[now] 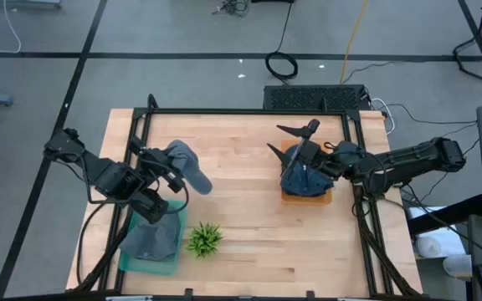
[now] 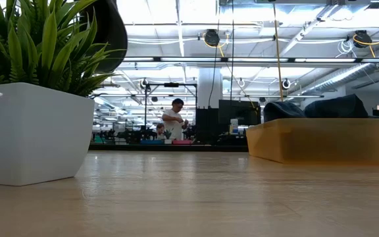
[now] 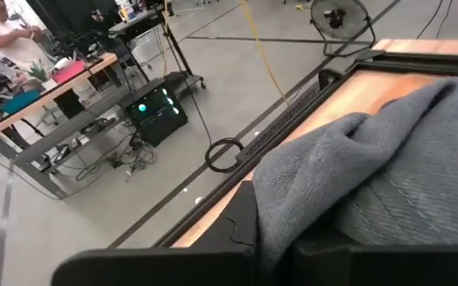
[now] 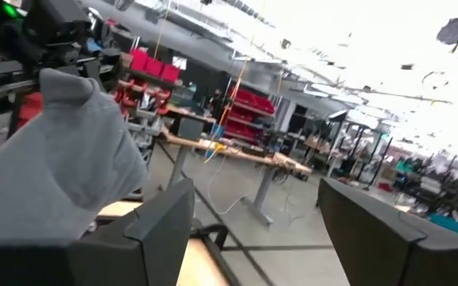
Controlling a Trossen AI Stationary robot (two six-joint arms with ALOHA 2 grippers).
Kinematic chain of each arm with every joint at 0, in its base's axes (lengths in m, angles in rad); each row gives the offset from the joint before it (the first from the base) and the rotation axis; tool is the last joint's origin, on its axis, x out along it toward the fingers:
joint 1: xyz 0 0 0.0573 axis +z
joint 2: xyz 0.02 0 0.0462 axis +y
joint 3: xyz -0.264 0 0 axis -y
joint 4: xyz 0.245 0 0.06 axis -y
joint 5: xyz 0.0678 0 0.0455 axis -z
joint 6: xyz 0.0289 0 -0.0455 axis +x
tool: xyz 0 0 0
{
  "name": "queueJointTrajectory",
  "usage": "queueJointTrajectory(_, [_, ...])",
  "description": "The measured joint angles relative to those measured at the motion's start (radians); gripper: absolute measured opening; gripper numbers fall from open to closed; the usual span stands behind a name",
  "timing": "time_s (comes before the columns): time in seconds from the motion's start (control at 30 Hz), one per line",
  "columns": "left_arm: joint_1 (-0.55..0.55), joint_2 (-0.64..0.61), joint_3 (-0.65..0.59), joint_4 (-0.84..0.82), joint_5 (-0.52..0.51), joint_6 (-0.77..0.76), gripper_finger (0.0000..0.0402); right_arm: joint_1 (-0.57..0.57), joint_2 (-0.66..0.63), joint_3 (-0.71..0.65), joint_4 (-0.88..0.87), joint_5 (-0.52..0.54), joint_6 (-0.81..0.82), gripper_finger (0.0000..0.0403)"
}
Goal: Pick & Place hat
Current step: Put the gray cap into the green bin
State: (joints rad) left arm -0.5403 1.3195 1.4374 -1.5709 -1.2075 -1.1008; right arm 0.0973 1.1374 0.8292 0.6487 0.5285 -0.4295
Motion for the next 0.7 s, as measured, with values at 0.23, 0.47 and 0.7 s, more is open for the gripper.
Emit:
queueJointTrajectory(0.23, [-0.006,-0.123,-0.092,-0.001,0.019,-0.006,0.0005,0.000,-0.003,-0.012,-0.035,0.000,0.024,0.0256])
queueJointTrajectory(0.47, [-0.043,-0.290,-0.223,-0.001,-0.005,-0.117,0.0005,-0.006,-0.003,-0.013,-0.038,0.003,0.019,0.0256])
queueJointTrajectory(0.7, [-0.044,-0.314,-0.345,0.000,0.010,-0.304,0.0005,-0.007,-0.003,-0.013,-0.040,0.003,0.017,0.0256])
